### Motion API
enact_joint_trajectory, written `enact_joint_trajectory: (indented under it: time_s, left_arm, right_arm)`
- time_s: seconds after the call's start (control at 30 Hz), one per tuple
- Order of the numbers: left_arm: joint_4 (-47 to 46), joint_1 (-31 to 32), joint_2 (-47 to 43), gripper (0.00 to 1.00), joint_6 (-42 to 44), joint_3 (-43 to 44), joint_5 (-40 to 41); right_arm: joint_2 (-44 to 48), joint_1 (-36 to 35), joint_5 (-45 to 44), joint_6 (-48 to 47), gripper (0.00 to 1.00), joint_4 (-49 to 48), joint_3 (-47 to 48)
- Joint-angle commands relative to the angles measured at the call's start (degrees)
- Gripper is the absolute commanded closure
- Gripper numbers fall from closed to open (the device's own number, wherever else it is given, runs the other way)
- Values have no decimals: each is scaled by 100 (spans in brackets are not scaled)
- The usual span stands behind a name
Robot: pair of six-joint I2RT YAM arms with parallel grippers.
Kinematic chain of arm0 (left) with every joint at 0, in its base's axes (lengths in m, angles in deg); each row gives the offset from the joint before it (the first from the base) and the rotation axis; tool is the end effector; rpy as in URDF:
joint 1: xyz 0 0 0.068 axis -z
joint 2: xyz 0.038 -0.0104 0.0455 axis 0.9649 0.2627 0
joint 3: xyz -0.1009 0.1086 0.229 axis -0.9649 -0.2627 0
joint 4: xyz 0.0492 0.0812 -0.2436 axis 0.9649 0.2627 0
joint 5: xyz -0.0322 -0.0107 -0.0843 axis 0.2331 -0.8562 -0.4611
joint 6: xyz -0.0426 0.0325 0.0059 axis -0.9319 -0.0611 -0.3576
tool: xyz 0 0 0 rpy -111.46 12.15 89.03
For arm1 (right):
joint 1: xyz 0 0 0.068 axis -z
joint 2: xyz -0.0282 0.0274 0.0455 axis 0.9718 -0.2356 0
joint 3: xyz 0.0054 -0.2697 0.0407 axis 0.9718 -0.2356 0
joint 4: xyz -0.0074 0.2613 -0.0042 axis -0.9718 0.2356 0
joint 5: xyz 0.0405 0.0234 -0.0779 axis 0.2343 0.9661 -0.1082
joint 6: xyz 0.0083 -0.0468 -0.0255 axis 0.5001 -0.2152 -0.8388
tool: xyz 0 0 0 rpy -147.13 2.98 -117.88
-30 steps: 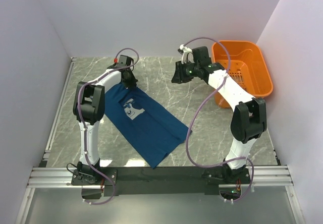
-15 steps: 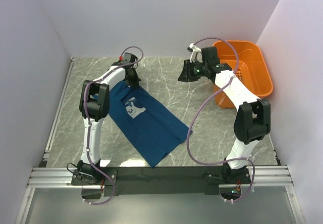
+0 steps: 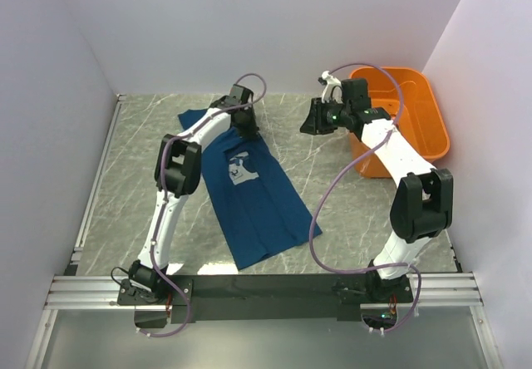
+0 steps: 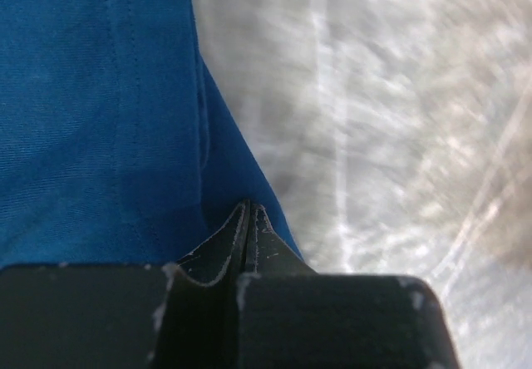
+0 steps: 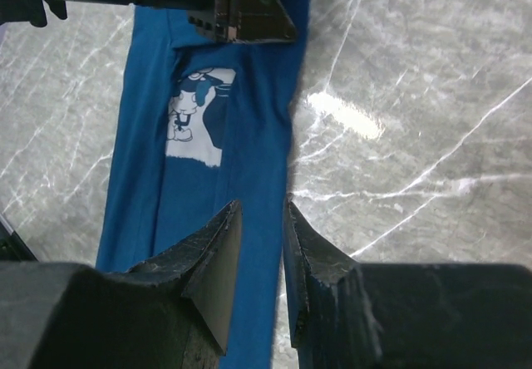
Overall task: Fold and stack the t-shirts
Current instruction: Fold the tshirt
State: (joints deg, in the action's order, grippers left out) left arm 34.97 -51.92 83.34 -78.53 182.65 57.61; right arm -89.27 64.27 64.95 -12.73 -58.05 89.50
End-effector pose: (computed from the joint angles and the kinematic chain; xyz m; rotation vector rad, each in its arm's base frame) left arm 0.5037 -0.2180 0.1580 -0.2301 2.5797 -0.5936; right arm 0.3789 0.1008 0.3077 -0.4640 2.1745 0.7874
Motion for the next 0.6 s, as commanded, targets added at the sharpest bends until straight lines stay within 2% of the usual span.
enact_joint_trajectory:
  time_s: [0.0,0.13,0.2,0.3,0.4,0.43,0.47,0.5,0.53,0.57]
  left_arm:
    - [230,202,308,99,261,93,-535]
    - [98,211,159,94,401,32,-676]
    - [28,202,-8,82,454,49,-457]
    - [-323,185,-718,63,577,-144,0]
    - [-735,185,-1737,48,893,-565,273]
    - [-859,167,-2358,45,1085,-757,352]
    - [-1017,176,-2686,38,1174,-1238,422]
    - [-1271,158,-3020,36,1280,-1521,440]
    - [-1377,167,-3667,35,1524,-1820,440]
    - [-1492,158,-4004,32,1649,-2475,371]
  right_arm:
    - [349,50,56,-78,66,-173,-95]
    - [428,67,12,-218,66,-165,-165]
    - [507,76,20,-324,65,-121,-174]
    - [656,76,3,-832,63,125,-113]
    - [911,76,301,-1947,61,616,-104]
    - [990,76,406,-2716,60,766,-139]
    - [1182,76,625,-3106,58,1054,-270]
    - [1306,85,740,-3502,57,1188,-375]
    - [1420,102,898,-4437,56,1346,-498]
    - [1621,102,1265,-5020,54,1834,-761]
